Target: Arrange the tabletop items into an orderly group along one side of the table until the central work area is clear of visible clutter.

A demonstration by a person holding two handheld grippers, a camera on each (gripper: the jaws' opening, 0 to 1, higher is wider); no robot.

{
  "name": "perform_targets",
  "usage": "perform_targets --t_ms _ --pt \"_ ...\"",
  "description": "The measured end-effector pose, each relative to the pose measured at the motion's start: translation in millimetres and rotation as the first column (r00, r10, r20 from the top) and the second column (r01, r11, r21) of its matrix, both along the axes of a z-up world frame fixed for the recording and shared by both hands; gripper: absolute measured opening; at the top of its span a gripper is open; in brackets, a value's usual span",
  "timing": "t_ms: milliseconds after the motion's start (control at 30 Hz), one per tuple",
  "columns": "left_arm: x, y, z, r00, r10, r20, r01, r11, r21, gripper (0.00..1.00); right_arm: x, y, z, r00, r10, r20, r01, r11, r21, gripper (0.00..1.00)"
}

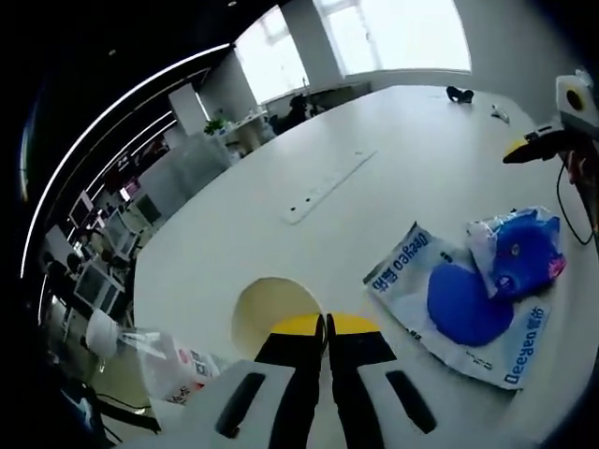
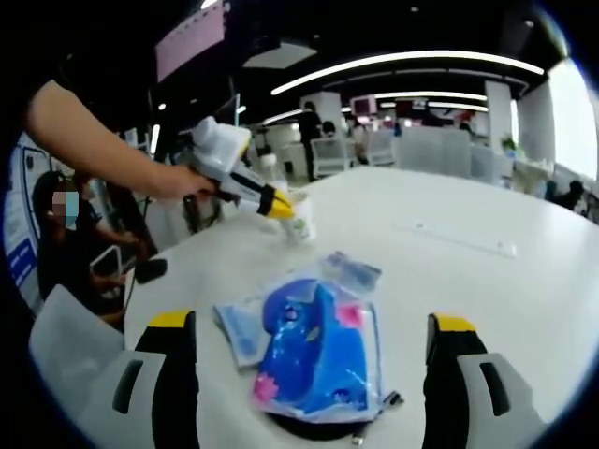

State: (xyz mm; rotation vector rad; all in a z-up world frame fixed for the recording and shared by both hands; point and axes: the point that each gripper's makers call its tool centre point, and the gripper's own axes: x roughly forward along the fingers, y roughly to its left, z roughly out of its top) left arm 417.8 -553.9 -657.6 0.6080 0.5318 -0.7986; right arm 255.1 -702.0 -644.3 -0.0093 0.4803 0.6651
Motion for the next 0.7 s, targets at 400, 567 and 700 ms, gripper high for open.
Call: perform_targets --t_ms 400,567,700 --pt "10.0 3.1 -11.3 1.0 -0.018 -0.004 0.019 0.998 0.061 0.01 -2.2 0.1 -7.4 1.0 -0.001 -0.015 0.001 1.0 -0.01 1.0" --pt "13.9 3.8 -10.1 1.0 -0.018 0.007 0.017 0.998 0.062 0.01 -1.3 -2.7 -8.4 1.0 -0.011 -0.021 0.011 1.0 -0.006 1.0" --pt "16.5 3.7 -9.9 1.0 -0.013 0.007 0.012 0.998 0.062 0.01 1.1 -4.6 -6.7 1.0 -0.019 -0.018 0.019 1.0 -0.003 1.0"
